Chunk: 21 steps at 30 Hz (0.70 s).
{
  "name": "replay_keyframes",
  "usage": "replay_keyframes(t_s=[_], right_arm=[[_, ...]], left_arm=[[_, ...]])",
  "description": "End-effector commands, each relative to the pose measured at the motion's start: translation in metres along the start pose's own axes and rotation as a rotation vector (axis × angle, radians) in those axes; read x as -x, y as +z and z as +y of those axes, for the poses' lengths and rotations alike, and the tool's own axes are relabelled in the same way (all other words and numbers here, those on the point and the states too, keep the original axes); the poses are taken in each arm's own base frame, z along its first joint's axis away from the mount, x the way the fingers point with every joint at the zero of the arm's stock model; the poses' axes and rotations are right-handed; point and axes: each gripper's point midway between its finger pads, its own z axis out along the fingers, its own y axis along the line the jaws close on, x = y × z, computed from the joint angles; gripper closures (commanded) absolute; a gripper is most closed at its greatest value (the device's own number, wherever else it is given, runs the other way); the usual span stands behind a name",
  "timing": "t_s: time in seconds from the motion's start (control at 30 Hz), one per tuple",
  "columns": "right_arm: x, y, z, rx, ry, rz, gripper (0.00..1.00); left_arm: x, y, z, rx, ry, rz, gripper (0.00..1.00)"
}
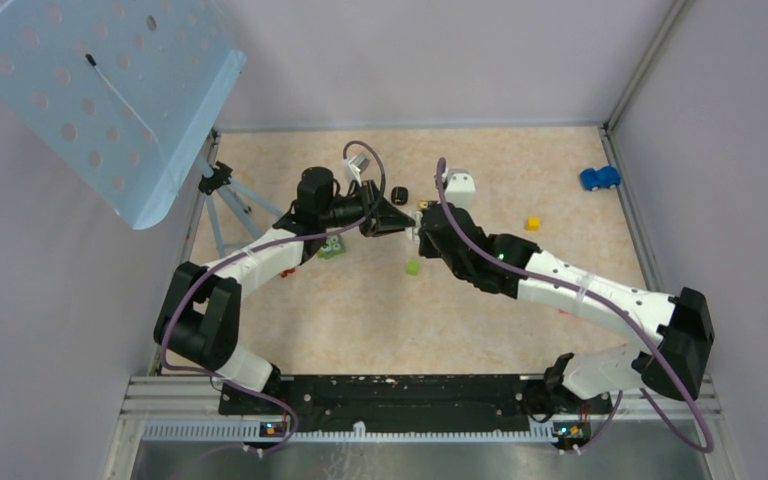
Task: Insert the wireless bluetooth earbuds into the charging case
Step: Pick up the left earbud from the left side groove of the charging case.
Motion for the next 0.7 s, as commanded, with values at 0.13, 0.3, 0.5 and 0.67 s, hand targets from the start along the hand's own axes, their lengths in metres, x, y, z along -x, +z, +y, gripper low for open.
replay_keyframes(t_s=[0.13,0.3,0.5,0.67], right_arm=[[0.0094,-0.0051,0.0055,-0.014,-0.031,-0.039,1.00],[0.0085,-0.0039,0.0016,-0.043,-0.038,-0.043,1.00],[0.0139,-0.0041,0.0011,-0.066,-0.040,-0.063,1.00],[0.0131,-0.0029,0.0031,-0.074,-0.044,-0.059,1.00]], left_arm=[[0.0096,-0.0053,-0.0361,-0.080,0.104,-0.026,1.00],[0.0090,-0.0055,-0.0360,-0.080,0.104,-0.026,1.00],[0.0104,-0.0055,-0.0366,-0.077,0.111,-0.032,1.00],[0.0114,-0.0056,-0.0364,-0.068,0.116,-0.033,1.00]])
